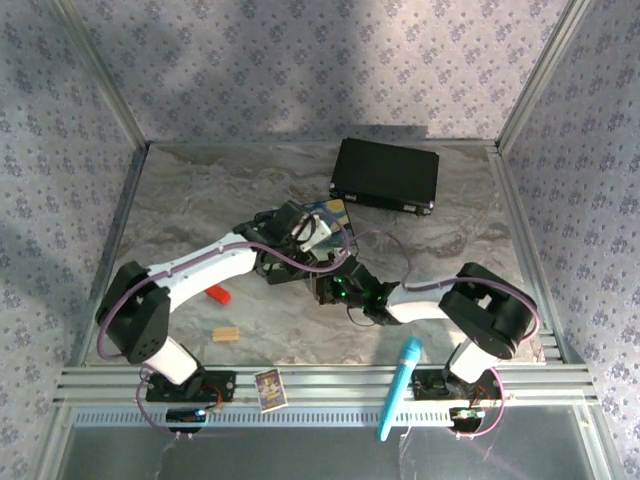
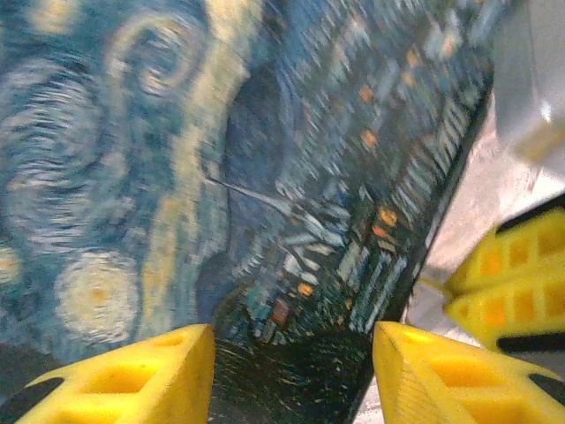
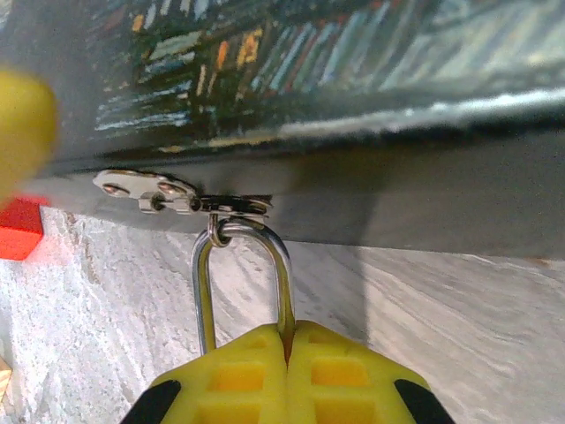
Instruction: Unlock a padlock with a key
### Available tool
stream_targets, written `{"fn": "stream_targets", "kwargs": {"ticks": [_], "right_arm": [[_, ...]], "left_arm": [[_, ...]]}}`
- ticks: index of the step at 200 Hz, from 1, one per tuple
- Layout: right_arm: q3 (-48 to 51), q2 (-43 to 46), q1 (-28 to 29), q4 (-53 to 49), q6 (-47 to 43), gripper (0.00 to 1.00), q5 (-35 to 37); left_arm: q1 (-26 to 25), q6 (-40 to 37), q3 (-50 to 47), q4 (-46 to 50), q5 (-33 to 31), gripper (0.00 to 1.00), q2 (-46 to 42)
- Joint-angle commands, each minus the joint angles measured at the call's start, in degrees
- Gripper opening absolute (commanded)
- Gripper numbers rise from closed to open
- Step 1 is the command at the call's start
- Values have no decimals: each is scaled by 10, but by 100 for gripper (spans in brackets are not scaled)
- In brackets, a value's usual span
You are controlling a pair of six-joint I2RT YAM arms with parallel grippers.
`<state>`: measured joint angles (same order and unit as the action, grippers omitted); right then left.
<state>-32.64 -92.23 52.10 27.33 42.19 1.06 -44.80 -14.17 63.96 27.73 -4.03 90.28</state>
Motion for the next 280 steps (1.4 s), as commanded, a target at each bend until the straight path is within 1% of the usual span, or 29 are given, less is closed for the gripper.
{"fn": "stream_targets", "kwargs": {"ticks": [1,22,40,71,88,123,136,156,181,209,231,280], "right_arm": [[25,11,-16,-41,41,0,14],[39,8,-32,-9,81,0,2],[32,-3,-28,9,100,0,6],[22,-33,-23,51,149,0,12],[29,-37,-23,77,178,0,15],[32,-33,-28,92,214,0,24],[42,-37,-33,121,243,0,18],[57,-49,-37,167,287,0,19],[52,-57,-36,169,300,0,45],[54,-66,-37,200,325,0,69],[65,-75,-45,260,345,0,83],[57,-76,-72,280,365,0,68]], "left_arm": [[-7,-61,25,33,4,50,18],[-22,-65,35,70,-20,50,45],[-33,-58,41,101,-40,50,67],[-40,-51,14,90,-30,49,63],[-41,-47,21,120,-26,49,70],[-44,-47,25,150,-61,41,106],[-49,-42,20,150,-66,39,111],[-53,-35,10,147,-68,38,111],[-56,-32,9,150,-62,38,113],[-62,-34,-6,135,-59,37,115],[-63,-38,-17,124,-55,36,117],[-62,-43,-30,120,-50,35,122]]}}
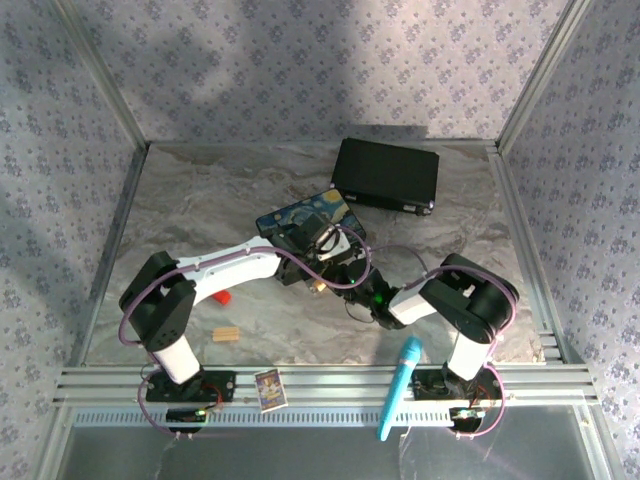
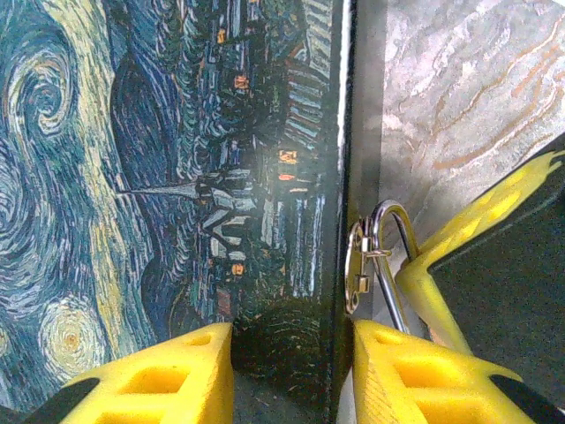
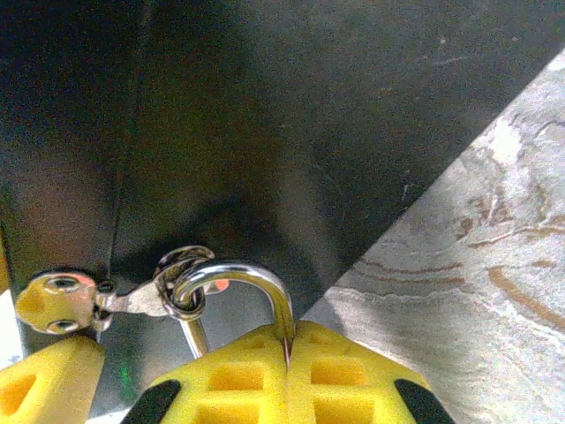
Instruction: Unlock a padlock with a key
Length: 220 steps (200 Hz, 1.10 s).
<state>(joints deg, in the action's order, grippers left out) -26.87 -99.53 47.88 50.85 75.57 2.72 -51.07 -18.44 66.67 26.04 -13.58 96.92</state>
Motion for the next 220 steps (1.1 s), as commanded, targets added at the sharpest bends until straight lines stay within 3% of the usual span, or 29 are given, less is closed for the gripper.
{"fn": "stream_targets", "kwargs": {"ticks": [1,86,126,158,220], "right_arm": [[0,-3,-31,45,32,0,50],[8,-13,-82,57,56,0,2],[0,-15,-81,1,36,0,-10],[23,-50,-91,76,56,0,-17],[28,-26,-110,62,70,0,-26]], "left_arm": [[1,0,-57,137,45,35,56],[-4,11,-73,132,45,35,53],[-5,13,-73,132,41,35,51],[-4,16,-76,132,35,35,51],[-5,17,-85,132,27,35,43]]}}
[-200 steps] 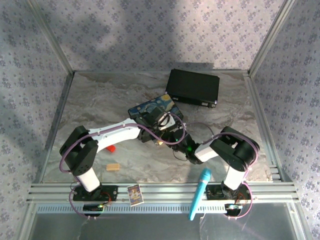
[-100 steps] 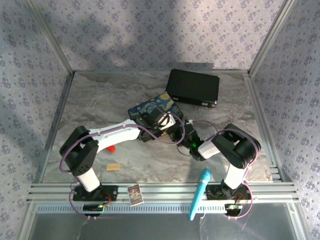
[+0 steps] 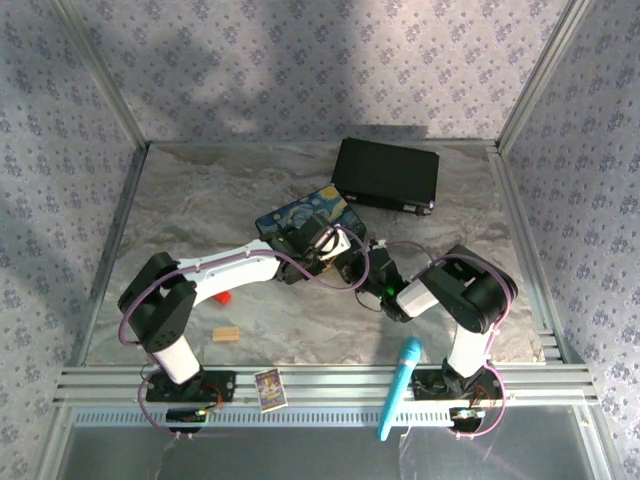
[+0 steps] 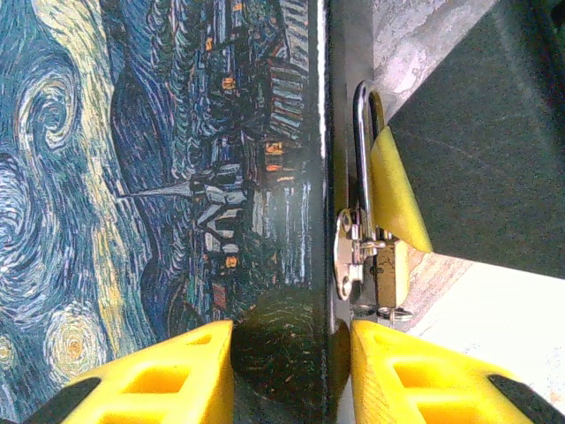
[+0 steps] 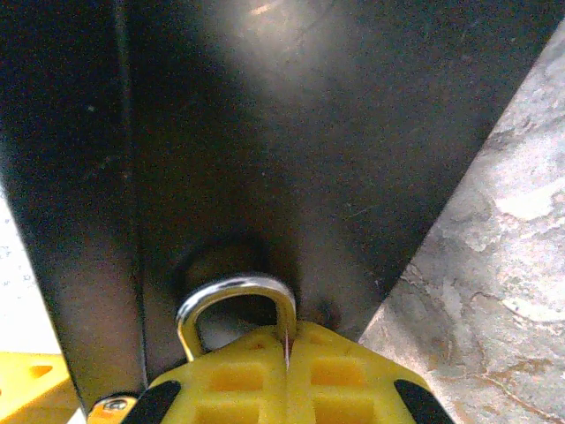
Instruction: Unlock a padlock with a key
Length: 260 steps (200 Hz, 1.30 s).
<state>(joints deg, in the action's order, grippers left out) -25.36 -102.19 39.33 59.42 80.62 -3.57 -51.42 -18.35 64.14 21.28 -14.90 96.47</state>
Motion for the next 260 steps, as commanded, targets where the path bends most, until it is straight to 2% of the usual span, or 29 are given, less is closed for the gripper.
{"fn": "stream_targets", "kwargs": {"ticks": [1,50,91,134,179,235,260], "right_arm": [[14,1,-25,-24,21,0,38],[51,24,-49,-29,22,0,29],[49,41,-41,-88,4,0,36],[27,-76,-66,65,119,0,-24],[37,-95,-68,72,133,0,-22],[57,-110,-109,128,154,0,-49],[63,-92,-120,87,137,0,-52]], "left_arm": [[-2,16,-59,179,41,35,48],[-2,20,-65,156,29,35,48],[-2,23,-68,154,24,35,44],[-8,27,-76,146,19,35,43],[-9,28,-80,145,21,35,37],[-10,27,-86,141,19,35,35],[-12,28,-87,141,16,35,35]]}}
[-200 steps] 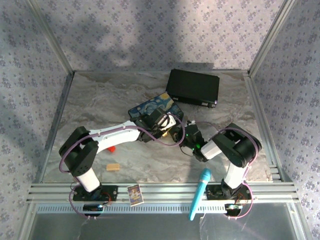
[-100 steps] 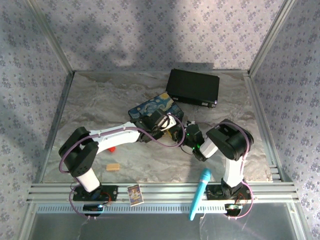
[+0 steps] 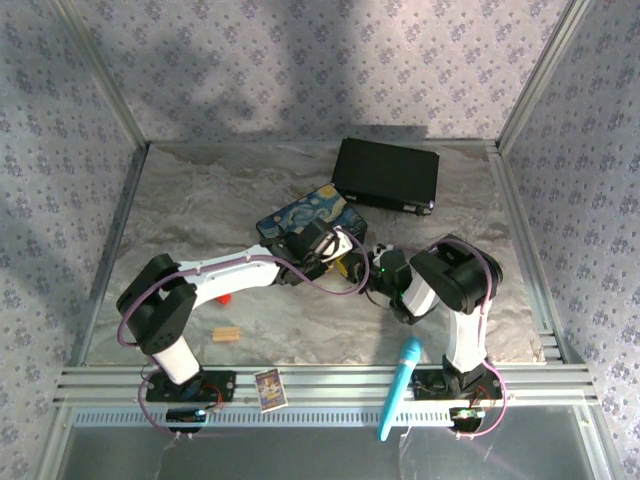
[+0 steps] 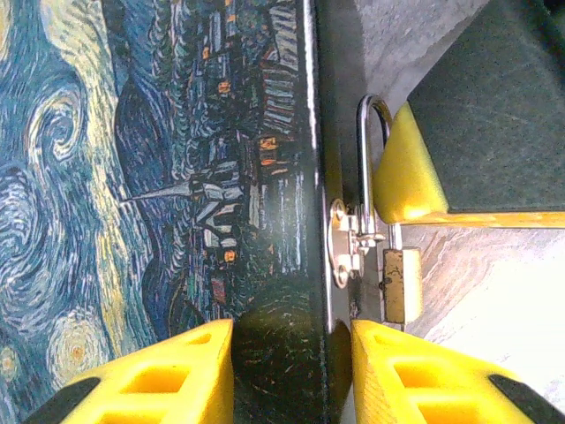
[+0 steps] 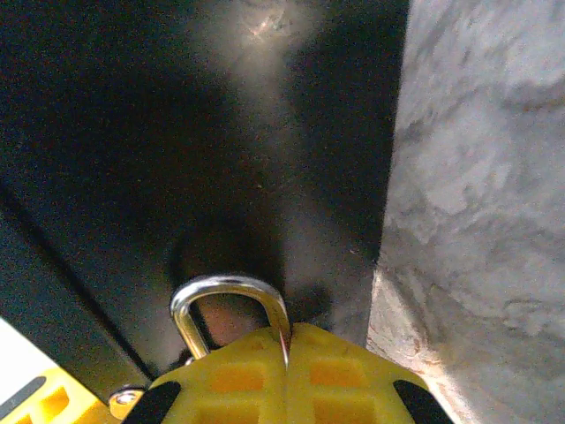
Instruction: Unlock a padlock with a key
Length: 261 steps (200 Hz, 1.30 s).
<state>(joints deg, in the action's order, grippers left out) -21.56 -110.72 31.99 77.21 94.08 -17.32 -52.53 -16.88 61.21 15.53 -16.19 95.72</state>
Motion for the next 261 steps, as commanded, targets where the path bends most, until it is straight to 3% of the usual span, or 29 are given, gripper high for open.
{"fn": "stream_targets", "kwargs": {"ticks": [1,78,171,192,230,261], "right_arm": [[26,-6,-47,-92,3,0,86],[38,-18,-85,-72,4,0,73],[-12,-44,-72,-199,-29,0,103],[-2,-48,-71,-180,-38,0,115],[-13,16,-78,-261,-103,0,134],[-15,28,-113,-213,-76,0,68]], "left_arm": [[-1,13,-58,199,28,35,42],[-4,14,-61,198,23,35,45],[-18,13,-75,182,32,35,30],[-21,15,-75,184,31,35,32],[-31,18,-76,180,18,35,39],[-32,21,-85,184,3,35,53]]}}
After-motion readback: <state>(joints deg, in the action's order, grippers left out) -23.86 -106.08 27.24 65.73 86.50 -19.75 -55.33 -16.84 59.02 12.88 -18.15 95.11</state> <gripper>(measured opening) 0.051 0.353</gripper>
